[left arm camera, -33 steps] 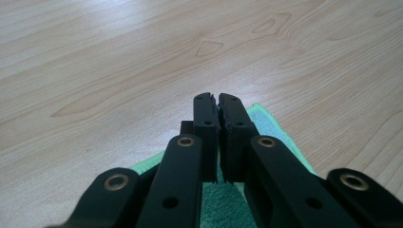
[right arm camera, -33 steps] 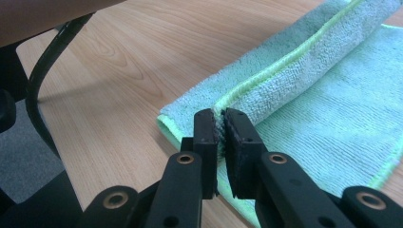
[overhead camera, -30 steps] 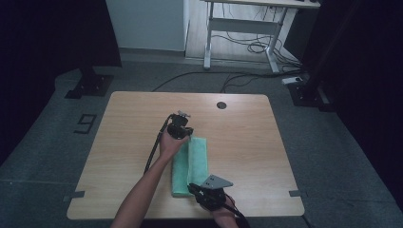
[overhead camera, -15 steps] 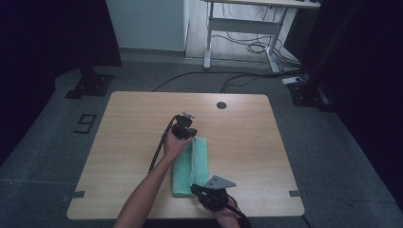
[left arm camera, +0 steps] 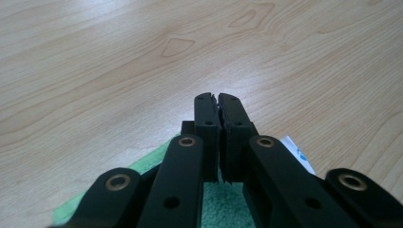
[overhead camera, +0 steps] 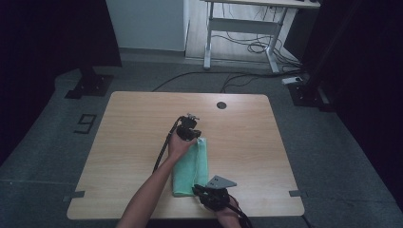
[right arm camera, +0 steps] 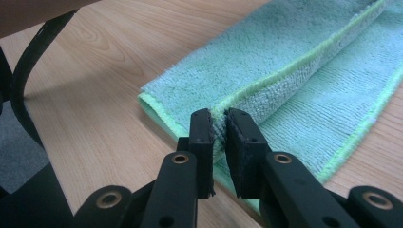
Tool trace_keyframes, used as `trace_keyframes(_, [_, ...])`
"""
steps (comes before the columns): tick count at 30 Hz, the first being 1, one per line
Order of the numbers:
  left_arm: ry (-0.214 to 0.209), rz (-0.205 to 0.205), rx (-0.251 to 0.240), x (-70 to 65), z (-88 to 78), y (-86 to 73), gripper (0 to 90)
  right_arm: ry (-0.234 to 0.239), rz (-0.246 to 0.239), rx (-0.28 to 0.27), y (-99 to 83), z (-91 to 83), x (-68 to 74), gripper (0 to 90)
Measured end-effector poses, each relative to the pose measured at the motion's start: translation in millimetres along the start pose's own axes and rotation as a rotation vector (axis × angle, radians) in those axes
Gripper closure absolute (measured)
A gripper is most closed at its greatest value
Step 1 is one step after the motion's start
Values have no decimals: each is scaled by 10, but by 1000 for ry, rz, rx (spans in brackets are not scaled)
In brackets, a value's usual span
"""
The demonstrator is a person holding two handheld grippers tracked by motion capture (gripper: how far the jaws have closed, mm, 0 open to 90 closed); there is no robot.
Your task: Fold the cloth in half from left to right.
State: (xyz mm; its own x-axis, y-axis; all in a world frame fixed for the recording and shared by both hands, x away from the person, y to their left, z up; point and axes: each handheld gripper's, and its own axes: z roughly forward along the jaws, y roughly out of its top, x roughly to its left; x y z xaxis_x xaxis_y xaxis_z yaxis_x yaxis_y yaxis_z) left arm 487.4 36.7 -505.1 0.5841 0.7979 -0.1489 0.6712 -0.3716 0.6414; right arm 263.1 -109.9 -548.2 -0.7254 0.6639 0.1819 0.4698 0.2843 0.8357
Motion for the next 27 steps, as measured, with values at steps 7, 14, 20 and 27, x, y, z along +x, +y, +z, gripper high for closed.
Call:
trace_keyframes(7, [-4, 3, -7, -20, 28, 17, 884, -2, 13, -2, -14, -29, -36, 808])
trace_keyframes(14, [-16, 7, -14, -44, 83, 29, 888, 1, 20, -4, -9, -40, -55, 805])
trace_keyframes(20, [-25, 15, -7, -91, 140, 45, 888, 14, 42, -4, -18, -49, -91, 800])
trace_keyframes(27, [-37, 30, 9, -165, 182, 36, 888, 21, 44, 12, -16, -54, -110, 748])
